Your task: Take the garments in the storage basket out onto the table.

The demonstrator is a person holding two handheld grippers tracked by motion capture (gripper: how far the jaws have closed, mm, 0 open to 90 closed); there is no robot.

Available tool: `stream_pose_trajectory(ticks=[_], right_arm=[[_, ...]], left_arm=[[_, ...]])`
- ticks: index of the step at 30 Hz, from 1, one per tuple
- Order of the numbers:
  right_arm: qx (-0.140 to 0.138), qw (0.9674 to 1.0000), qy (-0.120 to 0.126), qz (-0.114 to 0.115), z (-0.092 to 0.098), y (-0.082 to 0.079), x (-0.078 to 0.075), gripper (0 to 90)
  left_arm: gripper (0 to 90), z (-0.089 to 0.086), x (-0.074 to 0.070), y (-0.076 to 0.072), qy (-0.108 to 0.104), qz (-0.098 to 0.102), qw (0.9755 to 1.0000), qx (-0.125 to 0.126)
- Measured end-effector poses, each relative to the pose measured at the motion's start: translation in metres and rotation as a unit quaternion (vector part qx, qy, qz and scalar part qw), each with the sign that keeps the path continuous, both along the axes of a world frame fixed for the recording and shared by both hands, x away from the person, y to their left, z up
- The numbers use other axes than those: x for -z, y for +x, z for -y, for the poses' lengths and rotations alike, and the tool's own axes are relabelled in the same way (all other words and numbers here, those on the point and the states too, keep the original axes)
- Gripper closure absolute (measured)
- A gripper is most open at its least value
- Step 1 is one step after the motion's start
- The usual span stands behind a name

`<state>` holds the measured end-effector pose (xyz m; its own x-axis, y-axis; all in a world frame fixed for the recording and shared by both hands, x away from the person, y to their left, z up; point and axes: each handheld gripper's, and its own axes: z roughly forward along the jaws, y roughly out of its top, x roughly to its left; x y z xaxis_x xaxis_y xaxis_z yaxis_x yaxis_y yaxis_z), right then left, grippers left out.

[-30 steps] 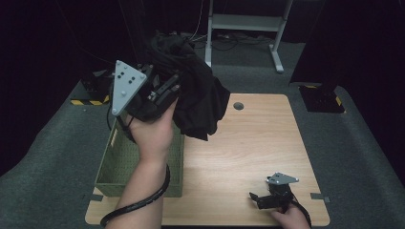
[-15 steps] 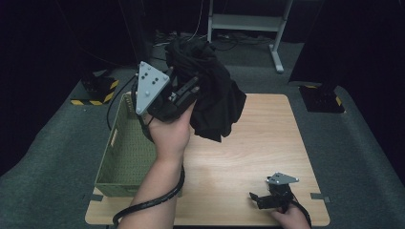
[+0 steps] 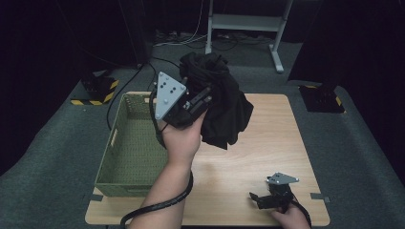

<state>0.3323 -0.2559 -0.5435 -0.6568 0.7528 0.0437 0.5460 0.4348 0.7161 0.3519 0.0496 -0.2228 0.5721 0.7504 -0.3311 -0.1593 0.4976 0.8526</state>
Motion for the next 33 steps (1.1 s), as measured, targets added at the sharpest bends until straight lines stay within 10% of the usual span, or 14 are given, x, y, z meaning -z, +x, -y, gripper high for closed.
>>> stream_pose_trajectory(ticks=[33], right_arm=[[0.0, 1.0, 0.002, -0.001, 0.0, 0.0, 0.0, 0.1]], left_arm=[[55.6, 0.037, 0.082, 0.032, 0.035, -0.088, 0.9955, 0.003]])
